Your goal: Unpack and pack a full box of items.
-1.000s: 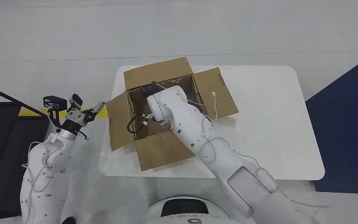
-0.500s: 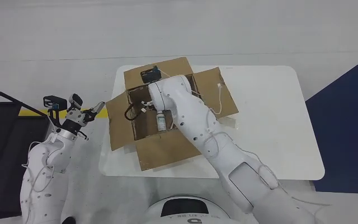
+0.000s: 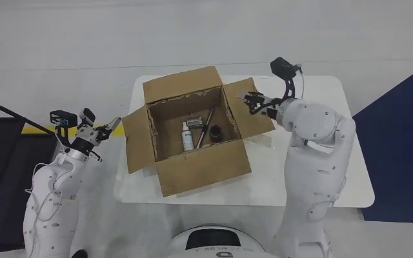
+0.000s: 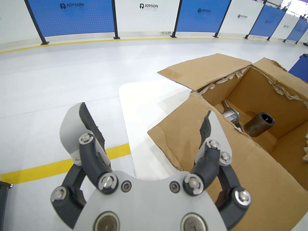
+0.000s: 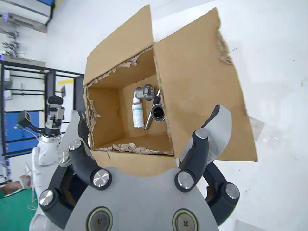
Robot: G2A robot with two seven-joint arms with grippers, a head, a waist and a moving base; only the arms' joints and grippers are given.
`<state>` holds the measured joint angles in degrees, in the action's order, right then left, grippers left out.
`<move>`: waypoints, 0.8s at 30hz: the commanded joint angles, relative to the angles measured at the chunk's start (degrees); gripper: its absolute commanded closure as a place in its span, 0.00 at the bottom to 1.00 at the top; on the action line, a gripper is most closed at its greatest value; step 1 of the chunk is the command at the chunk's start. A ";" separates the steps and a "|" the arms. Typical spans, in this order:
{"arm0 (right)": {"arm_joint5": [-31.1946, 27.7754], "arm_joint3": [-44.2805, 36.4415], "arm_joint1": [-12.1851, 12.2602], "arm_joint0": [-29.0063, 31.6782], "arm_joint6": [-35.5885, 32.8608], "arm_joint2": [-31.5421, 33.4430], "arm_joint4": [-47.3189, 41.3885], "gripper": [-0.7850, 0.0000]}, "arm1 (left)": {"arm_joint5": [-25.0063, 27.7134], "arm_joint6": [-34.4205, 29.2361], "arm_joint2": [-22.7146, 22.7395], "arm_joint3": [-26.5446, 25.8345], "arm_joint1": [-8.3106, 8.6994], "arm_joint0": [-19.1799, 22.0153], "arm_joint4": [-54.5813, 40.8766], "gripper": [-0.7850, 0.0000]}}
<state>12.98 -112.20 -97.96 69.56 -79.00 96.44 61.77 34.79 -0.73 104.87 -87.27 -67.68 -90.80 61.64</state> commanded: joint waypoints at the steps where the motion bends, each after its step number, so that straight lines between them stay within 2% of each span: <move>1: -0.08 1.77 0.45 0.67 1.39 6.22 -6.22 0.00 | 0.00 0.00 0.00 0.00 0.00 0.00 0.00 0.00; 7: -2.61 13.36 2.31 -0.92 1.69 14.03 -10.23 0.00 | 0.00 0.00 0.00 0.00 0.00 0.00 0.00 0.00; 10: -5.28 19.72 3.32 -3.77 0.39 15.75 -12.56 0.00 | 0.00 0.00 0.00 0.00 0.00 0.00 0.00 0.00; 15: -11.24 25.76 4.77 -7.13 -1.54 17.14 -18.45 0.00 | 0.00 0.00 0.00 0.00 0.00 0.00 0.00 0.00; 17: -11.61 27.76 5.23 -7.55 -1.91 19.20 -24.08 0.00 | 0.00 0.00 0.00 0.00 0.00 0.00 0.00 0.00; 20: -10.22 31.48 5.91 -8.15 -5.51 23.49 -37.36 0.00 | 0.00 0.00 0.00 0.00 0.00 0.00 0.00 0.00; 22: -11.57 33.23 6.44 -8.39 -8.78 25.38 -45.21 0.00 | 0.00 0.00 0.00 0.00 0.00 0.00 0.00 0.00; 24: -13.28 33.61 6.95 -7.65 -9.00 25.24 -49.22 0.00 | 0.00 0.00 0.00 0.00 0.00 0.00 0.00 0.00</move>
<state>0.66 -78.59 -91.26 61.42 -87.92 122.00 15.83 34.79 -0.73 104.87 -87.27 -67.68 -90.80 61.64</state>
